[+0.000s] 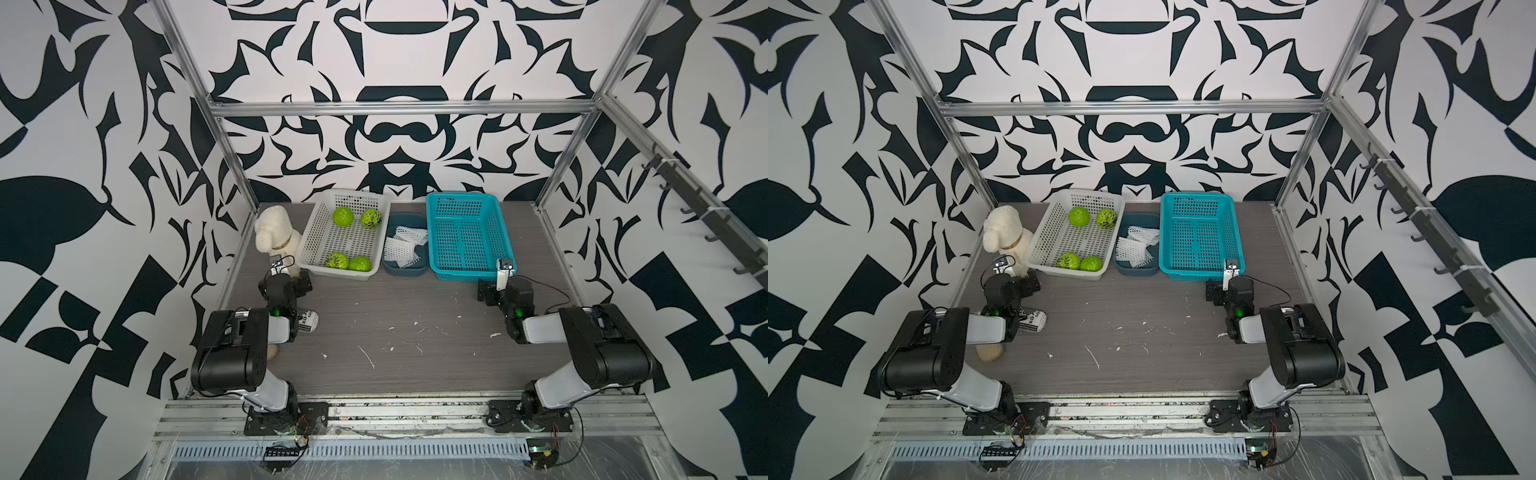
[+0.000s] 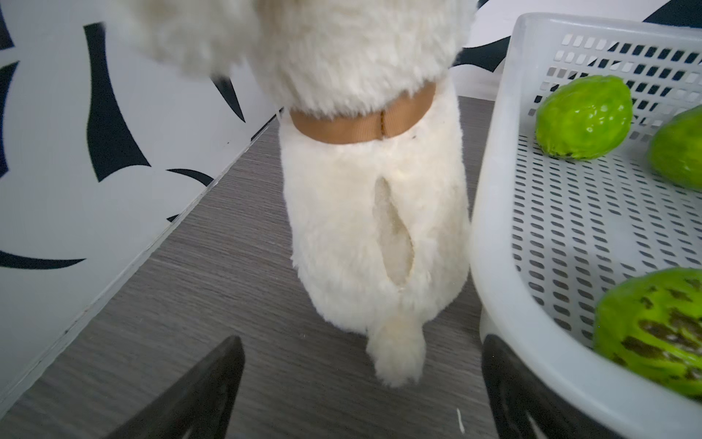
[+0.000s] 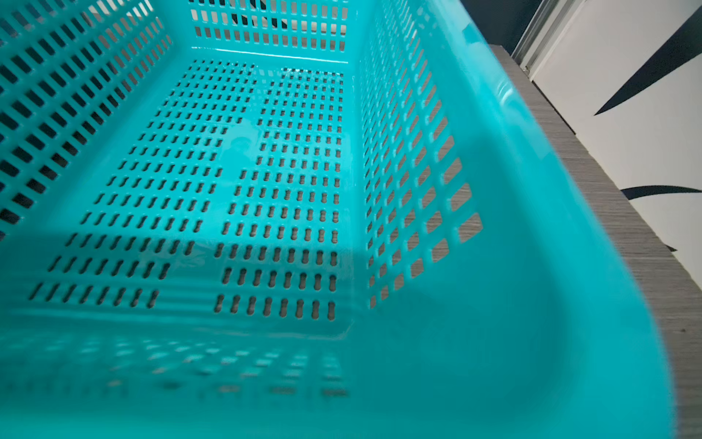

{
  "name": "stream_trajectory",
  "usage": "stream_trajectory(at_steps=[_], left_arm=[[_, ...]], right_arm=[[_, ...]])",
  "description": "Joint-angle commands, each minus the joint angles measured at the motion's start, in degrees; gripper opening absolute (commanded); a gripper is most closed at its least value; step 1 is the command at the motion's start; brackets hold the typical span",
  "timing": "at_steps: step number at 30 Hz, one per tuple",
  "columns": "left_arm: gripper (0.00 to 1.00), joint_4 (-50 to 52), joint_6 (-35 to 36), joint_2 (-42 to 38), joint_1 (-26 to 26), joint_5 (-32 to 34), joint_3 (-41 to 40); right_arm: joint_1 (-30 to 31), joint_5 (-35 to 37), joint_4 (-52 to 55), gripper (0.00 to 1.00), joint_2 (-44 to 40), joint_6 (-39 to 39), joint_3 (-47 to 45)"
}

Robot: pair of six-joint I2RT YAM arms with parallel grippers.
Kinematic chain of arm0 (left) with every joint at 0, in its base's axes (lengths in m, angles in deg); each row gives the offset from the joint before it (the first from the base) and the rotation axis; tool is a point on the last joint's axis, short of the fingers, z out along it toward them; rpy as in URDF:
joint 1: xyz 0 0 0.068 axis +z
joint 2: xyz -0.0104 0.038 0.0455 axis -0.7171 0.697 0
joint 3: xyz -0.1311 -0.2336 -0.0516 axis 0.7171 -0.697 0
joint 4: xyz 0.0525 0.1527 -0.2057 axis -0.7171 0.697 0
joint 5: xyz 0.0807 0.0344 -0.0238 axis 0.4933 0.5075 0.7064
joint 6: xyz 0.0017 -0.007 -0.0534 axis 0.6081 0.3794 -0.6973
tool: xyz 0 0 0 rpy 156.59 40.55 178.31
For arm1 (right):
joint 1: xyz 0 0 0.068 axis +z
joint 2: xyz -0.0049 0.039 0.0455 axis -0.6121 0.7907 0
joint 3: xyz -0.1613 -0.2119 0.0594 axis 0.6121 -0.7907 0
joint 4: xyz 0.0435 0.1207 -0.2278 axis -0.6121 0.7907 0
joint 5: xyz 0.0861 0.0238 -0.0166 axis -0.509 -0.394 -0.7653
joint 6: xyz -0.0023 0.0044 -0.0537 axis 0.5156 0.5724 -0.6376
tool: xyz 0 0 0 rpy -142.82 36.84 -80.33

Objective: Sleeve custard apples in foam nets
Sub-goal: Pick up the custard apple from the basket.

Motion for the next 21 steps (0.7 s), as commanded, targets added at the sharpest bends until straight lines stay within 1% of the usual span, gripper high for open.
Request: stream_trajectory(at_steps=[1, 17, 19, 21], left_arm=[[1.00, -0.2, -0.3, 0.2, 0.2, -0.4, 0.7], [0.99, -0.5, -0.1, 0.0, 0.3, -0.7, 0.6], [1.00, -1.3, 0.2, -0.2, 0.3, -1.2, 0.2], [0.99, -0.7, 0.6, -1.9, 0.2, -2.6, -0.2]], right_arm=[[-0.1, 0.1, -2.8, 1.00, -0.5, -0.1, 1.7], [-0.2, -0.1, -3.0, 0.99, -0.5, -0.3, 1.6], [-0.2, 0.6, -3.1, 0.96, -0.9, 0.2, 1.6], [-0.1, 0.9, -0.9, 0.92, -3.3, 0.6, 1.7]])
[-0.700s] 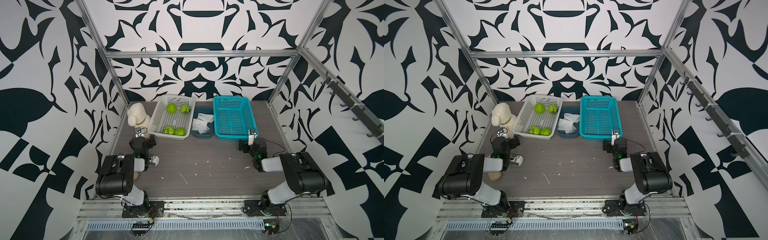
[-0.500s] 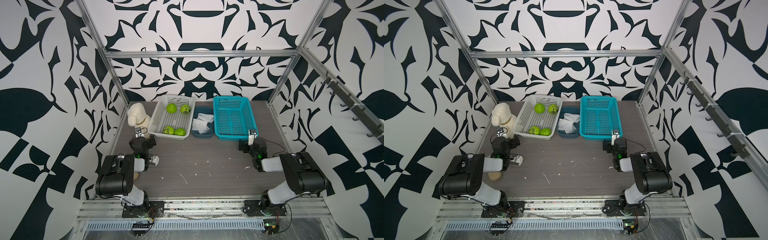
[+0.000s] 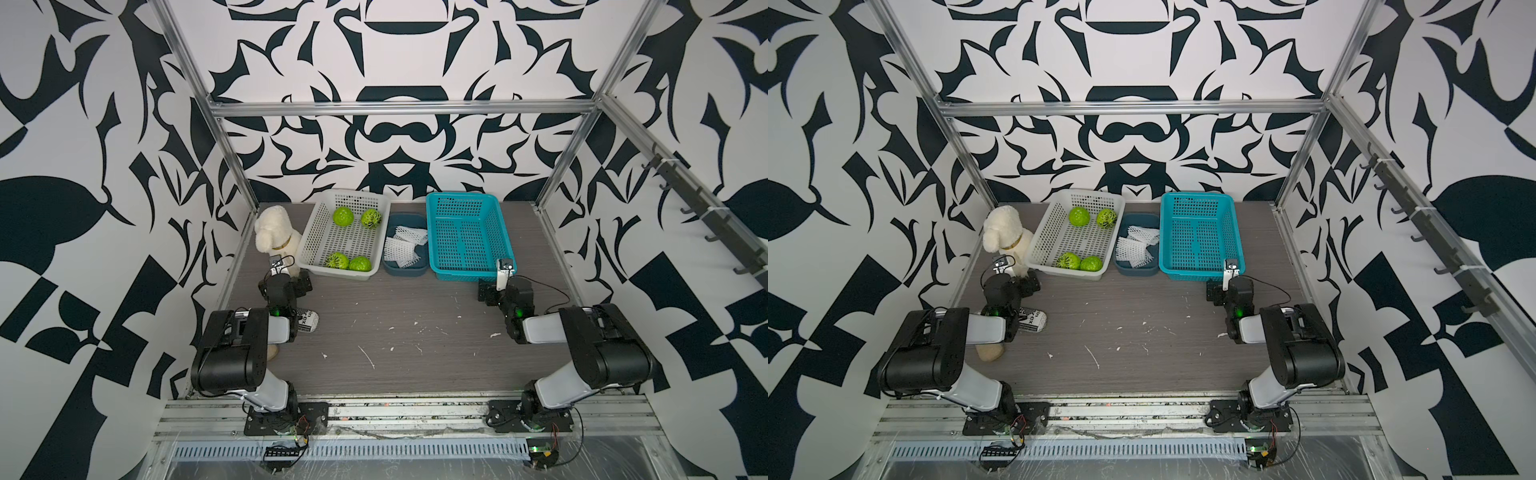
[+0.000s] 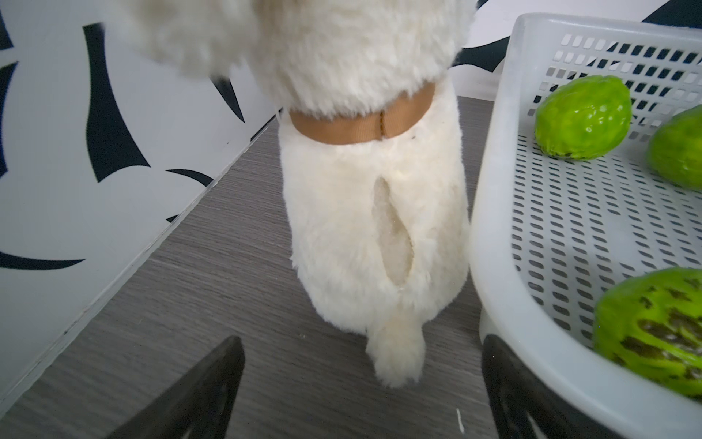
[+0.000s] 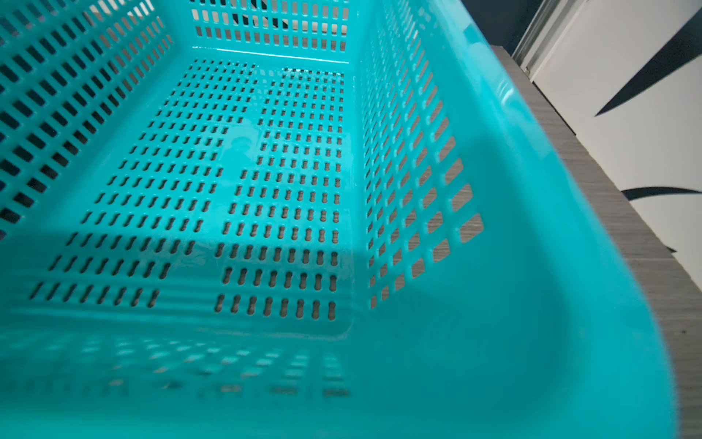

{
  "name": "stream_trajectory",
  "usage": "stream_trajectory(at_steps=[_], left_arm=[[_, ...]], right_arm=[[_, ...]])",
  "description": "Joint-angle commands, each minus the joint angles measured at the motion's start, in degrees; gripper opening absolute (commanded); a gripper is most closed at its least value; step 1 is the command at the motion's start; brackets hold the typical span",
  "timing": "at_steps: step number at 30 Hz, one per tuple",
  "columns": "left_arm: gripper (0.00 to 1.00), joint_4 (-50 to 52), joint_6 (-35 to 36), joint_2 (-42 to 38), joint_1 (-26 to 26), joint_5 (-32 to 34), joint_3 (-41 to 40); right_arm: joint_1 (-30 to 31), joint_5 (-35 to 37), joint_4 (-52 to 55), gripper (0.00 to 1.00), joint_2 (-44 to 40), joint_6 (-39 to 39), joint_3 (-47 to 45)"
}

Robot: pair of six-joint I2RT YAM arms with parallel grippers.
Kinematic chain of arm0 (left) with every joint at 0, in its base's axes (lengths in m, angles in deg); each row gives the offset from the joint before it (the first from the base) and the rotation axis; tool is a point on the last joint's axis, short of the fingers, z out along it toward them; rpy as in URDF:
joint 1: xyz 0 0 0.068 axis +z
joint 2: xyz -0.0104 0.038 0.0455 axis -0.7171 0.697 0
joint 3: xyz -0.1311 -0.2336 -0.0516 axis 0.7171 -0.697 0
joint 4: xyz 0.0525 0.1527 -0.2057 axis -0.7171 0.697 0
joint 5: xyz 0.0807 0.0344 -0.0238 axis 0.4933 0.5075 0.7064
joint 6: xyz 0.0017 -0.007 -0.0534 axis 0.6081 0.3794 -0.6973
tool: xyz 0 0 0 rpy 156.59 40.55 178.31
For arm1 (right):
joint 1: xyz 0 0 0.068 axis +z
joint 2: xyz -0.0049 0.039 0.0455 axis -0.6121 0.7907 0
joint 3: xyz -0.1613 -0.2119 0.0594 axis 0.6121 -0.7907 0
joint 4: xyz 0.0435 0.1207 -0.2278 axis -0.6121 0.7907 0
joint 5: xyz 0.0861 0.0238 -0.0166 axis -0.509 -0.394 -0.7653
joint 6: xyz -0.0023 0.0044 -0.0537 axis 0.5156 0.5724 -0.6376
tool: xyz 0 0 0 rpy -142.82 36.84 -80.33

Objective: Sleeve custard apples in foam nets
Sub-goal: Pick up the custard apple from the basket.

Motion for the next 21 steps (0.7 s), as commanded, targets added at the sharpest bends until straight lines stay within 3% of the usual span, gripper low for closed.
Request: stream_trajectory(at_steps=[1, 6, 13, 16, 18, 21], left_arm=[[1.00, 0.3, 0.2, -3.1, 0.2, -2.0, -0.2], [0.99, 10.6, -2.2, -10.6, 0.1, 0.3, 0.9], [0.99, 25.3, -9.0, -18.9, -0.7, 4.5, 3.3], [0.99, 29.9, -9.6, -22.6, -2.1, 3.5, 4.3], [1.00, 37.1, -10.9, -25.0, -3.6, 4.7, 7.3], [0.99, 42.8, -13.5, -27.6, -4.4, 1.5, 10.9]], right_arm=[[0.1, 1.5, -0.3, 0.91, -4.5, 0.7, 1.6], [0.2, 8.8, 15.8, 0.90, -14.6, 5.4, 3.7], [0.3, 12.1, 25.2, 0.91, -20.8, 9.7, 4.7], [0.3, 11.7, 28.3, 0.92, -22.3, 10.2, 6.2], [0.4, 11.0, 32.0, 1.00, -23.1, 11.9, 8.1], [0.4, 9.0, 37.2, 1.00, -23.8, 13.8, 10.8]])
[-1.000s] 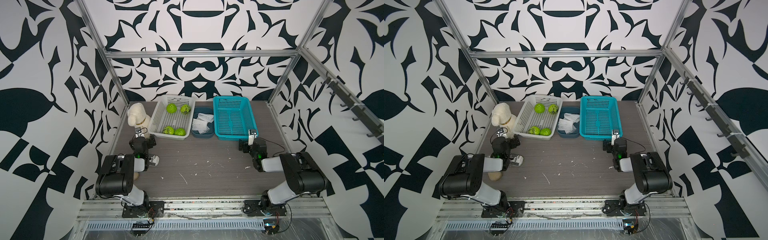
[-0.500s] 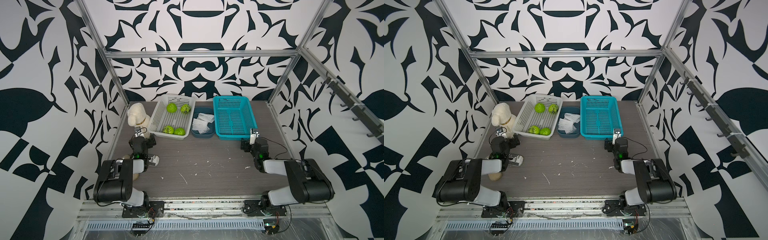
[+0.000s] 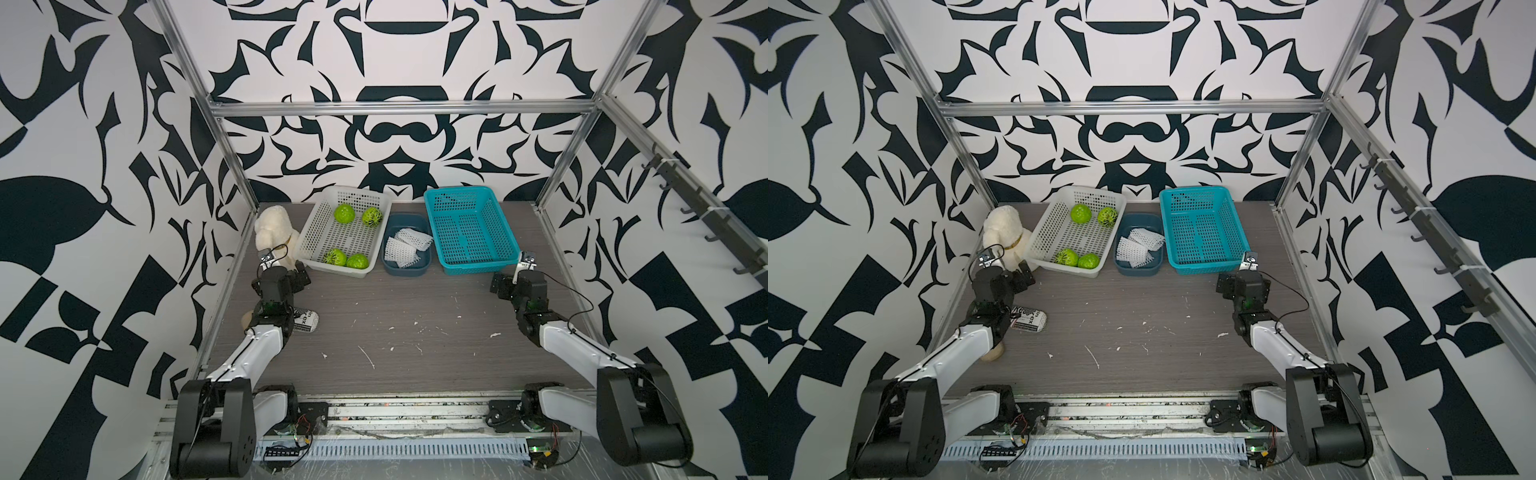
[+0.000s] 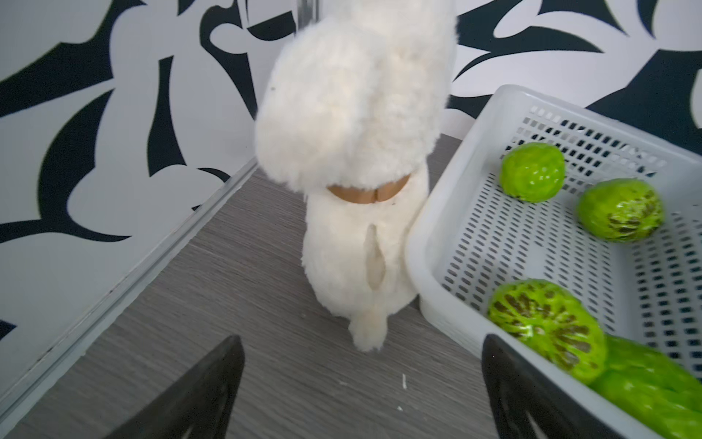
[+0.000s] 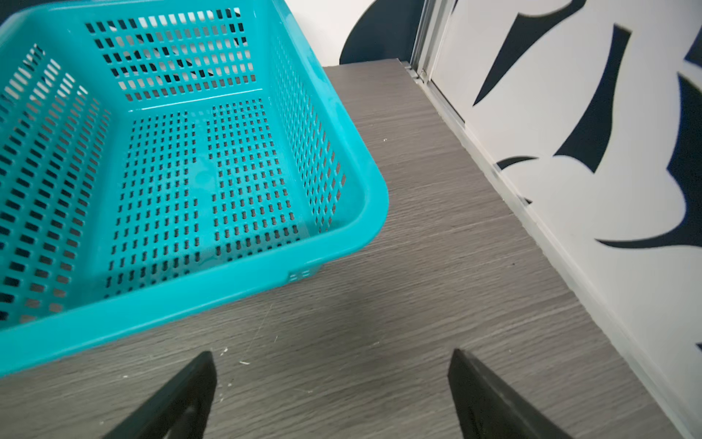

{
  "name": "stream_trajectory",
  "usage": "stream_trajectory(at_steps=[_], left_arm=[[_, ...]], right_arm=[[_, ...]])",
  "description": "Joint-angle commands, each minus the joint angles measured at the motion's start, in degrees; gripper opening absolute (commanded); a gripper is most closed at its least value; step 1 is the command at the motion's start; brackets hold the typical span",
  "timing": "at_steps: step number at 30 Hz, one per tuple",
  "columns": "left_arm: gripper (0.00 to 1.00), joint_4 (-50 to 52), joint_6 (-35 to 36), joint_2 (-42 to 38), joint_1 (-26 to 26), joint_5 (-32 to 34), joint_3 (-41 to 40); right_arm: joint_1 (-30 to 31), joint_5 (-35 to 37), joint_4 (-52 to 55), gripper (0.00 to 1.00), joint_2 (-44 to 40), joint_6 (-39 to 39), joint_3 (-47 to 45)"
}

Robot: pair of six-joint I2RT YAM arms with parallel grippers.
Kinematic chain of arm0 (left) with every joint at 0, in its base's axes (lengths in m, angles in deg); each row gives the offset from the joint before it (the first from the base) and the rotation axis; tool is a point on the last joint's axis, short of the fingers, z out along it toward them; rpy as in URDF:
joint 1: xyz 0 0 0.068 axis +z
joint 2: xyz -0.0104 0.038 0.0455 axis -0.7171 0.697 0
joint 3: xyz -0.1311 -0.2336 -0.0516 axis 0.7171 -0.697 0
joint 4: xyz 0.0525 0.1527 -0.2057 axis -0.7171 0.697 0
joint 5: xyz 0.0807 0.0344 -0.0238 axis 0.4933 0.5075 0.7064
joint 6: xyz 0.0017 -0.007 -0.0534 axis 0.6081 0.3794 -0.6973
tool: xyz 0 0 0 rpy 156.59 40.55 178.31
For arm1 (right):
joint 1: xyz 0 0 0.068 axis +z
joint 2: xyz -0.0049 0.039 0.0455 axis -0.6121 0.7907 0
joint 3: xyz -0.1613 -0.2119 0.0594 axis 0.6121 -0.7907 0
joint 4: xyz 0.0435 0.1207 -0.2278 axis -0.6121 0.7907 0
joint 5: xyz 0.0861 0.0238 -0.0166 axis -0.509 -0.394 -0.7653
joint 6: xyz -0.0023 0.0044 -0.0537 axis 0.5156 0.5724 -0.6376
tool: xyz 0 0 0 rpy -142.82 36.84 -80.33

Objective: Sleeve custard apples in foam nets
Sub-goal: Pick up the custard apple from the basket.

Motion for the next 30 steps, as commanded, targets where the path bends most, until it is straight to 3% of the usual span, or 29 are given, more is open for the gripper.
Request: stream_trajectory(at_steps=[1, 8, 10, 14, 21, 30], left_arm=[[1.00, 9.8, -4.0, -2.6, -0.8, -3.1, 4.8], [1.00, 17.2, -7.0, 4.5, -2.5, -9.8, 17.5], [0.99, 21.3, -7.0, 9.1, -3.9, -9.8, 23.3], [1.00, 31.6, -7.3, 20.6, -6.5, -9.9, 34.4], [0.99, 49.9, -6.2, 34.8, -10.2, -8.7, 51.0], [0.94, 58.0, -6.6, 44.0, -12.2, -8.2, 58.8]], right_arm=[[0.3, -0.8, 7.4, 1.00, -1.7, 3.5, 4.8], [0.4, -5.1, 17.7, 1.00, 0.6, 8.8, 13.5], [0.4, -5.8, 21.6, 1.00, 2.6, 11.9, 17.5], [0.3, -8.9, 26.1, 1.00, 6.0, 11.0, 23.7], [0.3, -10.4, 29.1, 1.00, 8.1, 10.0, 27.3], [0.3, -9.6, 29.1, 1.00, 8.8, 7.5, 27.2]])
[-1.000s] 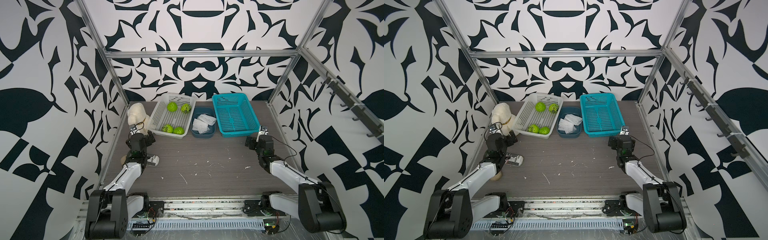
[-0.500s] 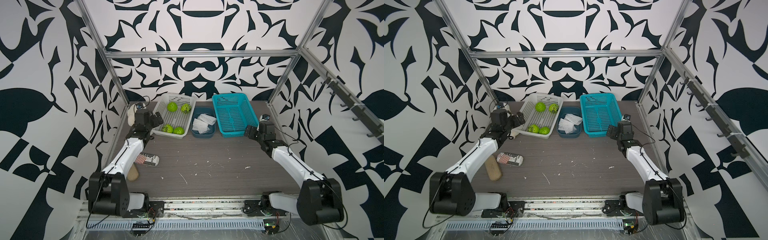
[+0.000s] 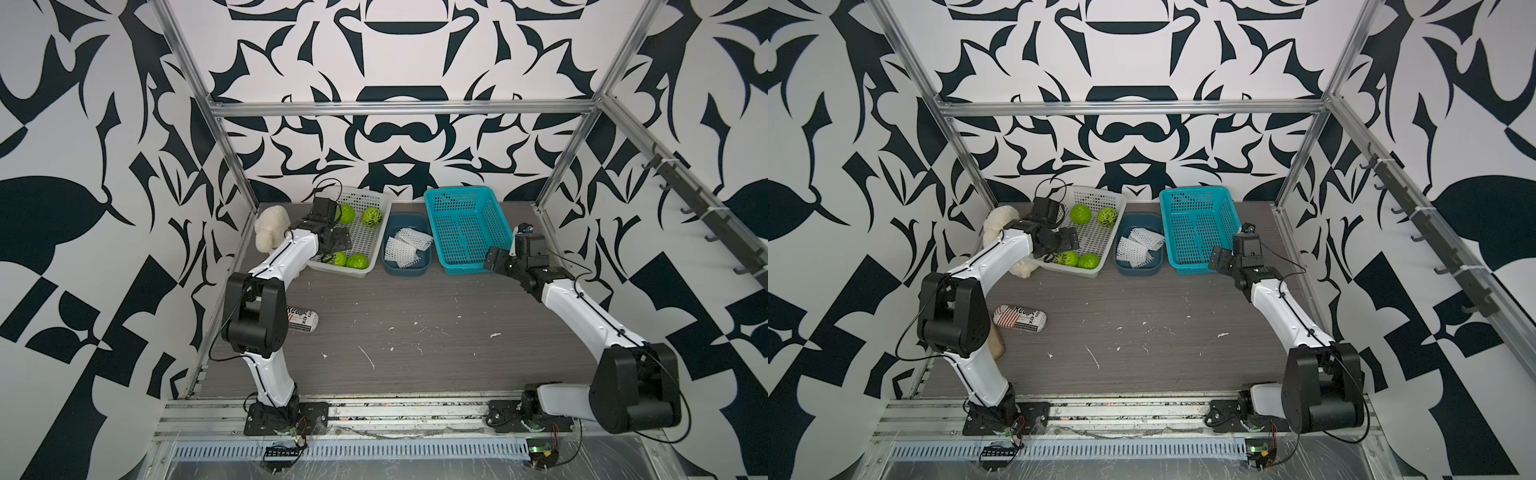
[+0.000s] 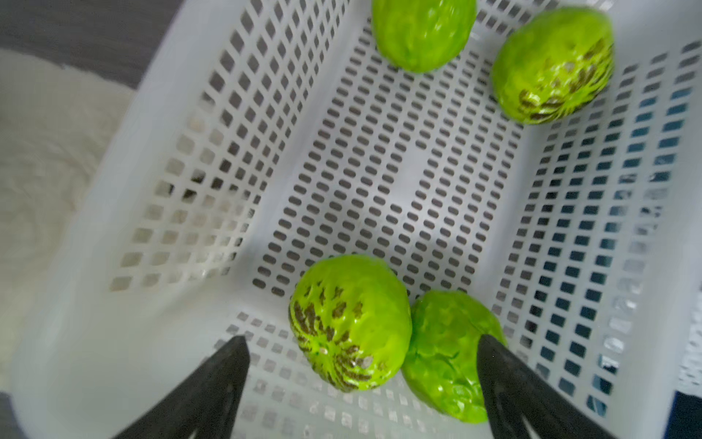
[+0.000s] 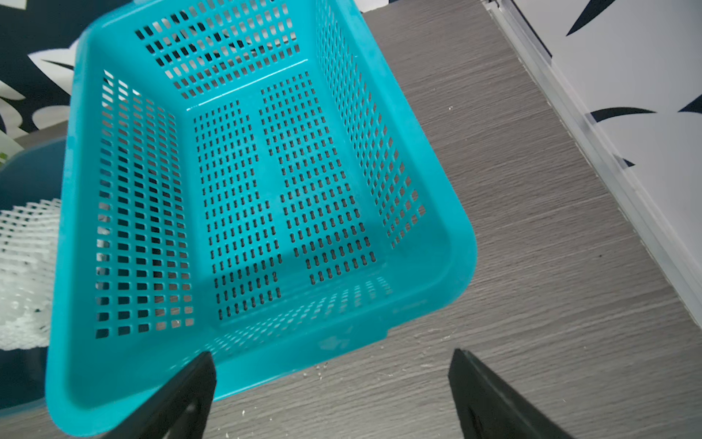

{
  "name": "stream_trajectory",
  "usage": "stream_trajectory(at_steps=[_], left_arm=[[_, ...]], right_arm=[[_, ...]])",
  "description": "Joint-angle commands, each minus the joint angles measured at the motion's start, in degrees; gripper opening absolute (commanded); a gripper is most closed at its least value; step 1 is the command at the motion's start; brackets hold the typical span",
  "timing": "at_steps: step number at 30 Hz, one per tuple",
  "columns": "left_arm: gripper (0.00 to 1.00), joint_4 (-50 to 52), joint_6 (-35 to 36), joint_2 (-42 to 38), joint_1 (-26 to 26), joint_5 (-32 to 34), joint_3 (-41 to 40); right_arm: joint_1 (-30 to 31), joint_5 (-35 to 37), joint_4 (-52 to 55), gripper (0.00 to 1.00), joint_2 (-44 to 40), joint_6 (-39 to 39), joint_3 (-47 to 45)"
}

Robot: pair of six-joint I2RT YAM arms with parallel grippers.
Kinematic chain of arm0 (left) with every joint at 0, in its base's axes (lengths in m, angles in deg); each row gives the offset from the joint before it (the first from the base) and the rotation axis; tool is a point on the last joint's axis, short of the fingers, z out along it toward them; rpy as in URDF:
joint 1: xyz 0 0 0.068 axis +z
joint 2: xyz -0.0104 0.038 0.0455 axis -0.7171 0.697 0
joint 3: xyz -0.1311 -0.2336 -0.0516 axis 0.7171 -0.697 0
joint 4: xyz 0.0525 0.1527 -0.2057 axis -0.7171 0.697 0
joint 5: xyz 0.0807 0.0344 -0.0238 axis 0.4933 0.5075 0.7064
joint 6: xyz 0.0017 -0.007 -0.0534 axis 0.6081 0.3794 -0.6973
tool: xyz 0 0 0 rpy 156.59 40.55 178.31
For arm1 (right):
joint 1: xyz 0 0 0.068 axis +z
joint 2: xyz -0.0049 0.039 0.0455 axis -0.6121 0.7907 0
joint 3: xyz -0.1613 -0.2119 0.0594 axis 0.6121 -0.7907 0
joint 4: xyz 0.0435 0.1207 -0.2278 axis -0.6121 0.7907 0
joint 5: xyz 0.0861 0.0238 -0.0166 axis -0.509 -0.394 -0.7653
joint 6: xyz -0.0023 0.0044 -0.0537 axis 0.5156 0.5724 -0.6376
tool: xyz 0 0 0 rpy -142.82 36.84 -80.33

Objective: Sleeve custard apples in foam nets
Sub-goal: Pick up the custard apple from the basket.

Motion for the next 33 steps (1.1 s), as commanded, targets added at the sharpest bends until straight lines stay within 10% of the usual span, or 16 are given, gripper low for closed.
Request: stream_trajectory(at_steps=[1, 20, 33], left_arm=[[0.93, 5.9, -0.3, 3.2, -0.4, 1.0, 2.6], [0.80, 5.6, -1.1, 15.9, -0.3, -0.3, 9.6], [0.68, 5.0, -0.1, 9.8, -0.4, 0.4, 10.6]], right_arm=[[0.3, 0.0, 0.1, 1.00, 0.0, -1.2, 2.1], [0.3, 2.1, -0.4, 1.00, -0.8, -2.0, 1.5], [0.3, 2.8, 0.3, 1.00, -2.6, -2.0, 1.4]])
